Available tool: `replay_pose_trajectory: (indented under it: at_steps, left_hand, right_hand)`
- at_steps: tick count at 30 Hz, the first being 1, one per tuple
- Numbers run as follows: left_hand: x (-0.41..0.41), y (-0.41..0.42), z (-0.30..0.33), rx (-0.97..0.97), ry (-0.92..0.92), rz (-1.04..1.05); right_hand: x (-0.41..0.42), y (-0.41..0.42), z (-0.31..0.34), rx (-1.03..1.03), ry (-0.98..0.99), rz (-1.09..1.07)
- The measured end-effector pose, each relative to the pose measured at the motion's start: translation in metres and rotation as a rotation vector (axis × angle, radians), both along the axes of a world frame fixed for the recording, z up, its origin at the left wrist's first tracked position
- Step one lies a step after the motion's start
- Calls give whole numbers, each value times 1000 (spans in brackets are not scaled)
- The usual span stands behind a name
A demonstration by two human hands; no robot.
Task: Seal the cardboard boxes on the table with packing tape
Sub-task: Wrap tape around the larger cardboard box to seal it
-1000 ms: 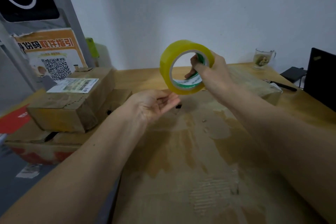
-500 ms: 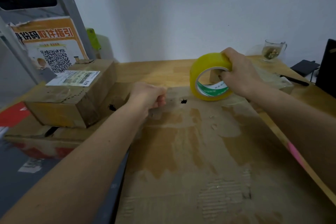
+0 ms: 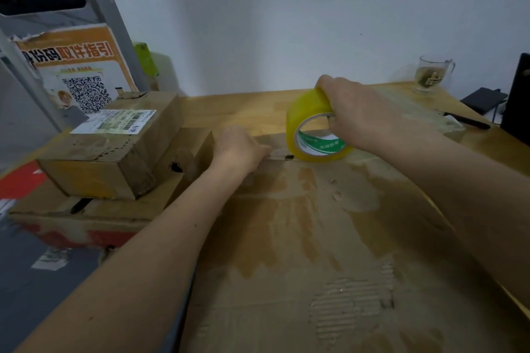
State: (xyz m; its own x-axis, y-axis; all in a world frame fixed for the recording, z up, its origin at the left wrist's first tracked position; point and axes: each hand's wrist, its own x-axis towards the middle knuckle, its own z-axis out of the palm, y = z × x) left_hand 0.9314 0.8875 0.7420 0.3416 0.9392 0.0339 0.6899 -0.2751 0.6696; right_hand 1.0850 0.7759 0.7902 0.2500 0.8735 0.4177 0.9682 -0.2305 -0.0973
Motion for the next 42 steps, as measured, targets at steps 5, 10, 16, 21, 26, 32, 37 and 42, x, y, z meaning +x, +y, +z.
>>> replay_pose_trajectory:
  at_steps: [5, 10, 16, 21, 26, 32, 37, 42]
  left_hand:
    - [4, -6, -7, 185, 90, -23]
    - [4, -9, -14, 310, 189, -50]
    - [-8, -4, -16, 362, 403, 21]
    - [-29, -6, -12, 435, 391, 97]
    - [-20, -38, -12, 266, 262, -480]
    - [-14, -42, -20, 109, 722, -380]
    - [1, -57, -20, 129, 695, -484]
    - [-1, -57, -22, 150, 554, -615]
  right_hand:
    - [-6, 0, 0, 8, -76, 6]
    - [-5, -1, -2, 19, -109, 13]
    - [-3, 0, -4, 23, -101, -2]
    - [-3, -2, -5, 40, -79, 1]
    - [-5, -4, -6, 57, -87, -2]
    - [-6, -8, -9, 40, -77, -10]
    - [-5, -7, -8, 41, -75, -23]
    - [-5, -4, -10, 51, -91, -8]
